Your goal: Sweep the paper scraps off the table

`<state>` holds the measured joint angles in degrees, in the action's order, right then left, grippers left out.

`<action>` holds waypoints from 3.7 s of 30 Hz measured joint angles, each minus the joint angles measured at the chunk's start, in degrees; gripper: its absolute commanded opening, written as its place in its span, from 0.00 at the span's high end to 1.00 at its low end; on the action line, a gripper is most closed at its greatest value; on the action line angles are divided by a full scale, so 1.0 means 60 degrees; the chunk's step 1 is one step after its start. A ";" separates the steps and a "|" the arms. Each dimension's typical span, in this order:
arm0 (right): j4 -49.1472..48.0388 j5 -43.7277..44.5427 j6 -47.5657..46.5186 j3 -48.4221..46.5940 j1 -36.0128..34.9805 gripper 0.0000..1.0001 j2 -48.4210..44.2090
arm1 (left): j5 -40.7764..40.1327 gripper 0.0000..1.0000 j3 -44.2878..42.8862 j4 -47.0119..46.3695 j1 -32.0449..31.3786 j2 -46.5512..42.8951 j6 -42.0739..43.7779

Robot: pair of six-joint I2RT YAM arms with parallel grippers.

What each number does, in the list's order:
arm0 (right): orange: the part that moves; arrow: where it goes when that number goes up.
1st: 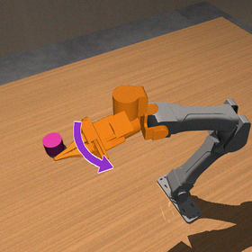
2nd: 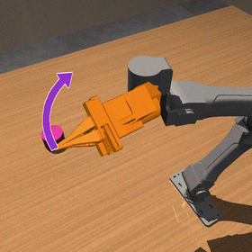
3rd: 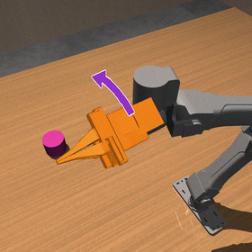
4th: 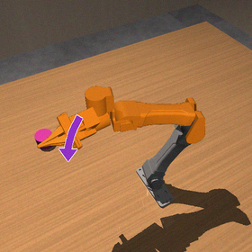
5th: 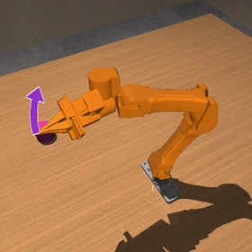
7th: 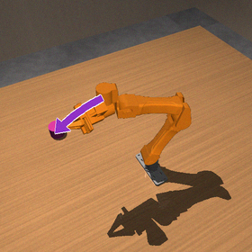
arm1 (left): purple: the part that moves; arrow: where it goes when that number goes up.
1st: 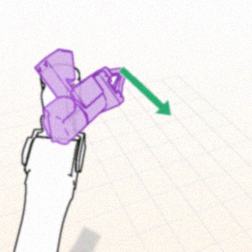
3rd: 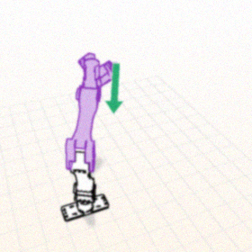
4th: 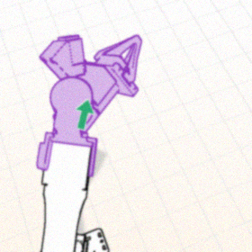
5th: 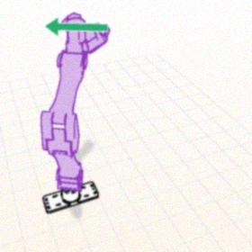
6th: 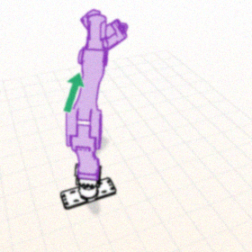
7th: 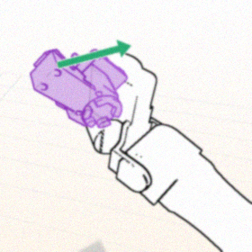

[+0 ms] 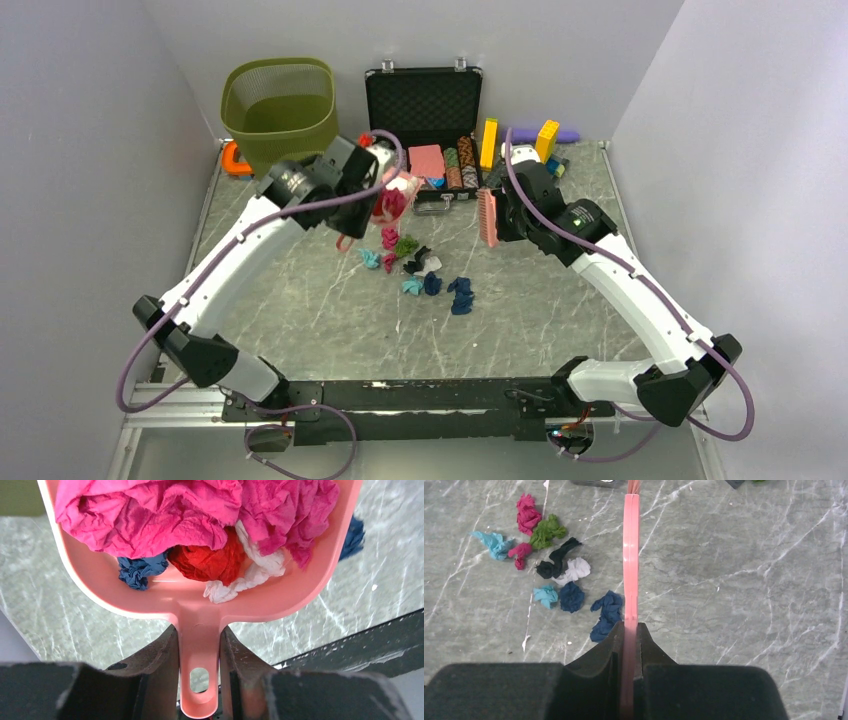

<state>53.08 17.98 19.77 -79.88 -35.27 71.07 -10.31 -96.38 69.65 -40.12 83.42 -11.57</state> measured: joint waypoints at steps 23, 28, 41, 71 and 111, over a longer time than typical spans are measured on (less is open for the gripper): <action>-0.0277 -0.0601 0.0211 0.0754 0.0007 1.00 -0.0477 | 0.5989 1.00 -0.5934 -0.0510 0.5756 0.3122 -0.0678; -0.0295 -0.0667 0.0273 0.0863 0.0007 1.00 -0.0477 | 0.8623 1.00 -0.5169 -0.2495 0.6991 0.3366 -0.2350; -0.0299 -0.0816 0.0466 0.0980 0.0007 1.00 -0.0488 | 1.1897 1.00 0.1880 -1.4393 0.8626 0.3085 -1.2127; -0.2820 -0.4743 0.1337 0.1242 0.0036 1.00 0.0284 | 1.2703 1.00 0.3770 -1.7234 0.8346 0.0317 -1.3063; -0.4237 -0.3268 0.6572 0.0291 -0.0200 1.00 0.5187 | 0.3555 1.00 0.8408 -0.4062 0.8244 -0.6379 -0.2375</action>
<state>27.66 -1.63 59.20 -78.13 -36.47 102.19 11.03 -45.93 45.28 9.34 45.15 -25.82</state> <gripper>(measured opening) 0.110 0.329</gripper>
